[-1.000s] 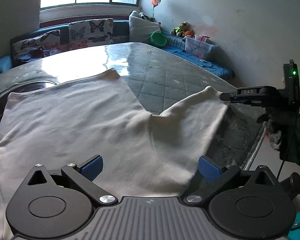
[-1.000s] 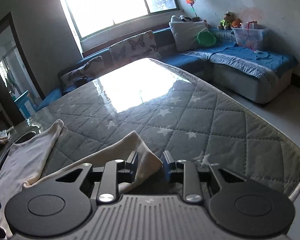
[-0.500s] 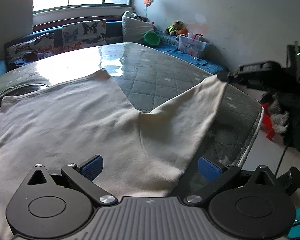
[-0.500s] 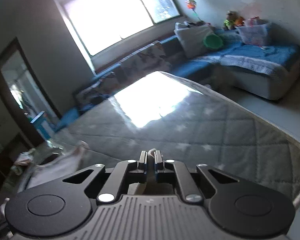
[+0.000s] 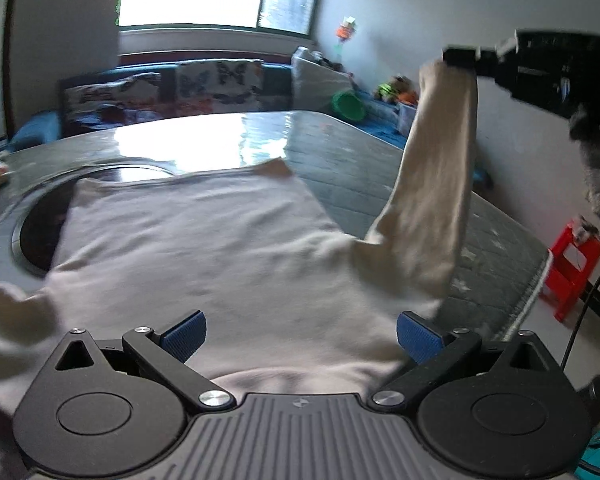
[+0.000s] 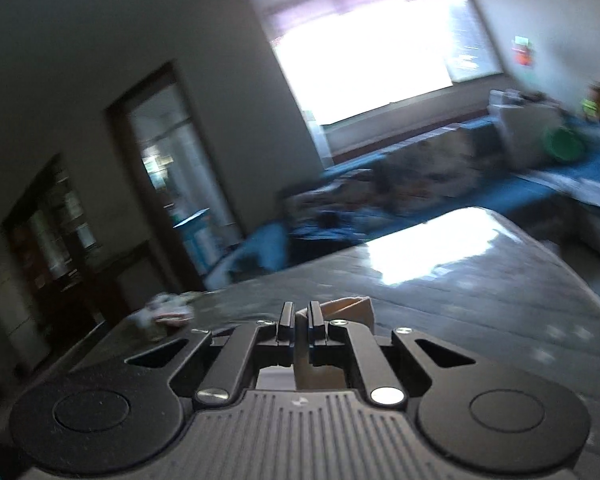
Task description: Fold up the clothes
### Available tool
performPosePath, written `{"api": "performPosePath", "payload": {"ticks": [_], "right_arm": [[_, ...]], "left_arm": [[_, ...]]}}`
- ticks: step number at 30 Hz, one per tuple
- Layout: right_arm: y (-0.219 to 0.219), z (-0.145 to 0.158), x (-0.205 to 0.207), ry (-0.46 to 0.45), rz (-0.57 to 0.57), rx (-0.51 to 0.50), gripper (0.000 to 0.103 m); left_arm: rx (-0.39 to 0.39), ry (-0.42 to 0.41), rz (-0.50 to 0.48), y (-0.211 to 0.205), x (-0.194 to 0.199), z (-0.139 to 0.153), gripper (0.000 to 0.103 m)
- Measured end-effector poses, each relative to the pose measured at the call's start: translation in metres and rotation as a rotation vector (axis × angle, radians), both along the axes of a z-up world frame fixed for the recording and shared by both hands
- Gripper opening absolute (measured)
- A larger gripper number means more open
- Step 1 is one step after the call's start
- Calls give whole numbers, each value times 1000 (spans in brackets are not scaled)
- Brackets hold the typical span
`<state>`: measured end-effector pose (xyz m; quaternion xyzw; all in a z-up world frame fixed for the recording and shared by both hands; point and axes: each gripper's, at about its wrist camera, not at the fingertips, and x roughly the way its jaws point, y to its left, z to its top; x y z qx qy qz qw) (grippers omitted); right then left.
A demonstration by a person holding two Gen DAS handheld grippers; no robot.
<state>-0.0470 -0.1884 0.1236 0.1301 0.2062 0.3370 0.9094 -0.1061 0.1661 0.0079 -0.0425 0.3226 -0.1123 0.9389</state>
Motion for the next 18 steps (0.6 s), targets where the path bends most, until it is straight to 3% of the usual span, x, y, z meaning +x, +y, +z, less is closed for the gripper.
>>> {"api": "performPosePath", "payload": {"ticks": [8, 12, 18], "right_arm": [[124, 14, -7, -32, 286, -59, 5], [178, -5, -12, 13, 385, -95, 5], [225, -32, -21, 78, 486, -138, 9]], "left_arm": [[-19, -5, 144, 42, -31, -2, 103], [-28, -16, 182, 54, -42, -3, 103], [-43, -5, 216, 63, -49, -8, 103]]}}
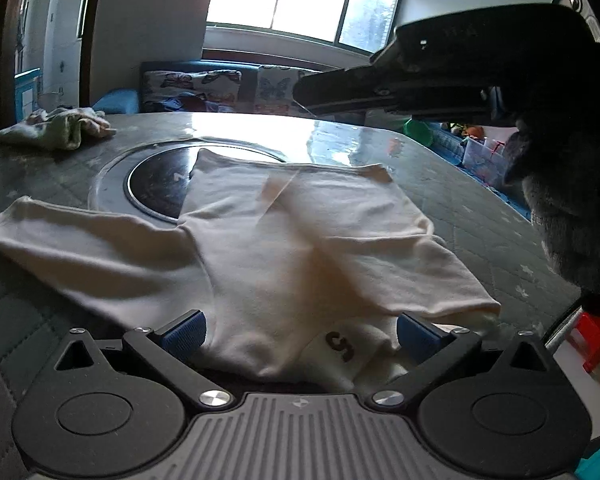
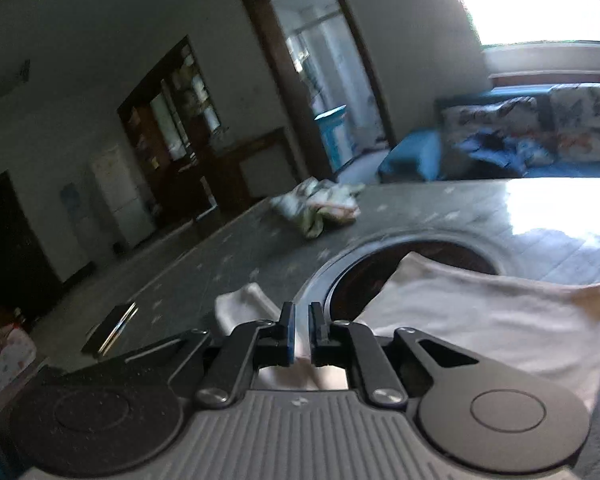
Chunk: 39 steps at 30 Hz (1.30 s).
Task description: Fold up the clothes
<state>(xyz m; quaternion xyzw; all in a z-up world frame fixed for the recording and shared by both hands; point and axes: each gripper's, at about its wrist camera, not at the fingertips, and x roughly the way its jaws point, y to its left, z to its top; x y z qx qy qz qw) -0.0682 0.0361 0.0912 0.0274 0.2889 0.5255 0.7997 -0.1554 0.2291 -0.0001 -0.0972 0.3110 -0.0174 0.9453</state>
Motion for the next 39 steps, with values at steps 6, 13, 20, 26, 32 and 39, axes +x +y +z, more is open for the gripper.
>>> {"api": "performPosePath", "payload": {"ticks": [6, 13, 20, 26, 32, 39], "right_arm": [[-15, 14, 1, -58, -26, -24, 18], [-68, 11, 24, -134, -148, -197, 20], [-106, -30, 29, -110, -193, -365, 20], [-94, -59, 17, -139, -135, -416, 18], [-94, -75, 12, -150, -127, -453, 17], [-100, -64, 11, -179, -142, -404, 17]], "left_arm": [[-4, -12, -1, 3, 1, 1, 103], [-6, -35, -26, -3, 12, 7, 103], [-8, -34, -53, -12, 33, 9, 103], [2, -16, -73, -19, 52, 7, 103], [21, 42, -66, -17, 64, -6, 103], [22, 26, -73, -16, 67, -1, 103]]}}
